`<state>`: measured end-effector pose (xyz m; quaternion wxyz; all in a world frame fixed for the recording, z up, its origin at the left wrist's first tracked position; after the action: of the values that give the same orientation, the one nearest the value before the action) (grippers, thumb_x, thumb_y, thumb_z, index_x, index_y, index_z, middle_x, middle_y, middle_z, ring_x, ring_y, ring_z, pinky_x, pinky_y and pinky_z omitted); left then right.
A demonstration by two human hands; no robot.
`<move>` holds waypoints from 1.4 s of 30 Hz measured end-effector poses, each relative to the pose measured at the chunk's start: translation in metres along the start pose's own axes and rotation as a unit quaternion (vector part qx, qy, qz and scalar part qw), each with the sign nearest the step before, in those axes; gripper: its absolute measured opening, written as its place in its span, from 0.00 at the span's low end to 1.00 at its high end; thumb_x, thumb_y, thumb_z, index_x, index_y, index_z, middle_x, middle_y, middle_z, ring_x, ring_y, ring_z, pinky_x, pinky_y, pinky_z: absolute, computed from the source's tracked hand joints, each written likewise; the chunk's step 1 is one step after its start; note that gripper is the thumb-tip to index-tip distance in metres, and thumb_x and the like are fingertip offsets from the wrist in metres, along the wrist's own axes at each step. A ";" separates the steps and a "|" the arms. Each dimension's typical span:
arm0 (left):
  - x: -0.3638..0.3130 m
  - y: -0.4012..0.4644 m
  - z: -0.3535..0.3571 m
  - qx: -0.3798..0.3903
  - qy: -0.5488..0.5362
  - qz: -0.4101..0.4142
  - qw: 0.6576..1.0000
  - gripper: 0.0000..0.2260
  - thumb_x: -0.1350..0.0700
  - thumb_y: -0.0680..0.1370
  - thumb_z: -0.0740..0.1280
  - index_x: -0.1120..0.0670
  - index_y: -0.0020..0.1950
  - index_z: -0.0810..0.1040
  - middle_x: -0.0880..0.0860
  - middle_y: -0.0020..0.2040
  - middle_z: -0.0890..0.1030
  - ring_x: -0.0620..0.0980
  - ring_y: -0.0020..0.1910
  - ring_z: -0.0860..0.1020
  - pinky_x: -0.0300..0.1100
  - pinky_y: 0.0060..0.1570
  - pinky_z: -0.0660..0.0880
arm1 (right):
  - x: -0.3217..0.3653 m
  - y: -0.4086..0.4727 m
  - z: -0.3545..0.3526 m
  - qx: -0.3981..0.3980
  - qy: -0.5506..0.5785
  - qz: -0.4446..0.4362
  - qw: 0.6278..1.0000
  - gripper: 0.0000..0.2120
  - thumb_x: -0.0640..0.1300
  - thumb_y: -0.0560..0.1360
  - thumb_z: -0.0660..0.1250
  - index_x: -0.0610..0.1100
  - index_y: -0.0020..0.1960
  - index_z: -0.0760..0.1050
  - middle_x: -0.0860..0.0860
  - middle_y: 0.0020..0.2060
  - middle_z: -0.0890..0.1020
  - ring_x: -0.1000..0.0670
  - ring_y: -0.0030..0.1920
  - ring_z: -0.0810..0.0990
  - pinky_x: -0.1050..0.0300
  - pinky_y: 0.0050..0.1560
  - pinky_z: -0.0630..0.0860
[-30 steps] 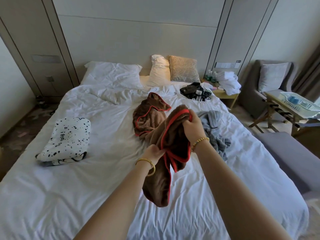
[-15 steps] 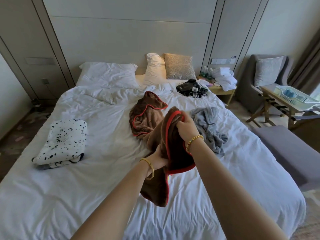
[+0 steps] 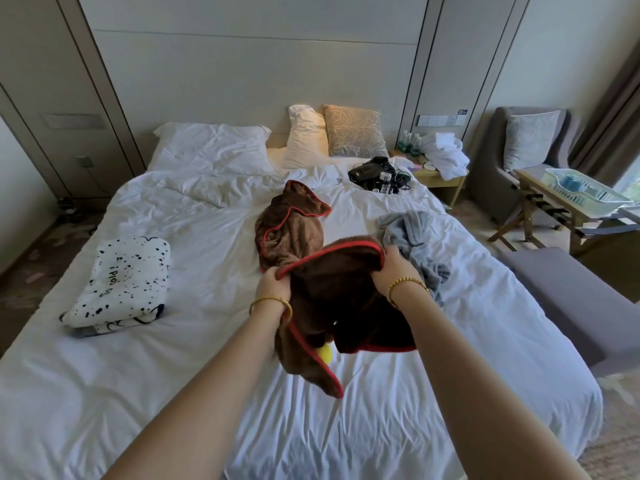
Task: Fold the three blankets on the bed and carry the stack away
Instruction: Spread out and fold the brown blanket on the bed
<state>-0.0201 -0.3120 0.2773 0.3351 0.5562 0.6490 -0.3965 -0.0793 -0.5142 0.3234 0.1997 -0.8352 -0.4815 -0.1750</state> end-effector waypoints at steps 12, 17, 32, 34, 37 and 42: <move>-0.060 -0.021 -0.026 0.138 0.159 0.202 0.956 0.06 0.58 0.74 0.66 0.49 0.39 0.71 0.47 0.34 0.74 0.48 0.36 0.73 0.37 0.32 0.66 | 0.057 -0.014 0.031 0.048 0.101 -0.223 0.968 0.12 0.43 0.76 0.63 0.45 0.59 0.75 0.47 0.49 0.81 0.47 0.49 0.79 0.60 0.47 0.72; -0.020 -0.015 -0.033 0.085 0.181 0.139 0.970 0.10 0.63 0.73 0.63 0.54 0.53 0.75 0.55 0.46 0.80 0.58 0.48 0.78 0.42 0.43 0.70 | 0.077 -0.020 0.012 -0.007 0.228 -0.259 0.939 0.09 0.35 0.75 0.60 0.48 0.42 0.71 0.57 0.30 0.72 0.61 0.31 0.70 0.69 0.30 0.63; 0.040 0.004 -0.032 -0.024 -0.354 -0.248 0.902 0.13 0.63 0.80 0.55 0.62 0.62 0.72 0.61 0.52 0.78 0.63 0.54 0.77 0.58 0.40 0.76 | 0.043 -0.006 0.019 0.037 0.255 -0.123 0.958 0.12 0.36 0.78 0.55 0.37 0.58 0.74 0.40 0.54 0.79 0.45 0.55 0.76 0.53 0.58 0.72; 0.028 0.005 -0.031 -0.034 -0.344 -0.215 0.913 0.12 0.61 0.79 0.56 0.61 0.59 0.74 0.61 0.57 0.78 0.59 0.49 0.78 0.53 0.49 0.76 | 0.033 -0.003 0.032 0.052 0.250 -0.117 0.960 0.12 0.34 0.77 0.57 0.35 0.58 0.74 0.39 0.55 0.79 0.45 0.56 0.76 0.52 0.61 0.71; 0.004 -0.002 -0.032 0.002 -0.374 -0.197 0.906 0.14 0.55 0.79 0.61 0.61 0.61 0.75 0.59 0.51 0.80 0.54 0.40 0.77 0.46 0.42 0.73 | 0.019 0.005 0.051 0.089 0.147 -0.144 0.974 0.07 0.34 0.74 0.61 0.37 0.50 0.74 0.38 0.49 0.79 0.43 0.53 0.77 0.51 0.55 0.72; -0.038 -0.007 -0.046 0.093 -0.538 -0.132 0.827 0.12 0.60 0.80 0.58 0.55 0.63 0.73 0.58 0.55 0.77 0.55 0.50 0.78 0.49 0.47 0.76 | -0.024 0.011 0.087 0.249 -0.022 -0.086 0.964 0.31 0.51 0.67 0.74 0.41 0.64 0.67 0.47 0.59 0.75 0.45 0.60 0.75 0.51 0.62 0.71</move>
<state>-0.0210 -0.2894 0.3329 0.5226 0.1921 0.3928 -0.7319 -0.0722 -0.4935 0.2348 0.3752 -0.7181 -0.5842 -0.0477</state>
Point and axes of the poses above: each hand's wrist, its own y-axis towards the middle knuckle, its own z-axis out of the palm, x = y × z, the point moved 2 cm from there along y, towards the middle knuckle
